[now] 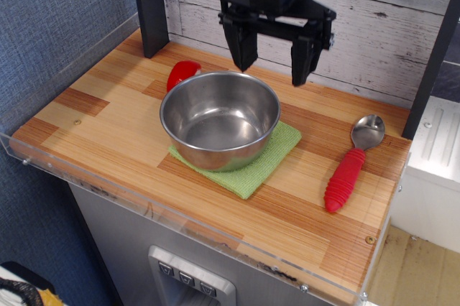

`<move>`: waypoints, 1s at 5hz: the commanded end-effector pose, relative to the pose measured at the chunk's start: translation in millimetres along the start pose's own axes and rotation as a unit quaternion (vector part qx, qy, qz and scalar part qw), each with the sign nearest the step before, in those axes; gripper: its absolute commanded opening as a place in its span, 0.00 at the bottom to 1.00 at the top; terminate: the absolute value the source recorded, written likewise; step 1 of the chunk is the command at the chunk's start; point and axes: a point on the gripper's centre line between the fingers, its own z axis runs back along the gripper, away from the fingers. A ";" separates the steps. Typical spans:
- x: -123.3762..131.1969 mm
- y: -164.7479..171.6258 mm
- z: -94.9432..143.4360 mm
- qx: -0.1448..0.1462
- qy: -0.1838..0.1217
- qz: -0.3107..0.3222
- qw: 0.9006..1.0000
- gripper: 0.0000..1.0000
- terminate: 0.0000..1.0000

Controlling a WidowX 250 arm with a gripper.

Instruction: Place the red vegetable in the silver bowl.

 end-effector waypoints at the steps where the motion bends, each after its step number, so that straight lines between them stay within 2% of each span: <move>1: 13.2 49.5 22.4 -0.017 -0.046 0.038 0.998 1.00 0.00; 2: 23.6 76.7 29.2 -0.009 -0.057 0.042 0.997 1.00 0.00; 3: 38.0 98.9 23.1 0.020 -0.033 0.024 0.999 1.00 0.00; 4: 42.3 120.9 -2.6 0.033 0.006 0.035 0.999 1.00 0.00; 5: 37.3 135.8 -21.0 0.030 0.025 0.048 0.998 1.00 0.00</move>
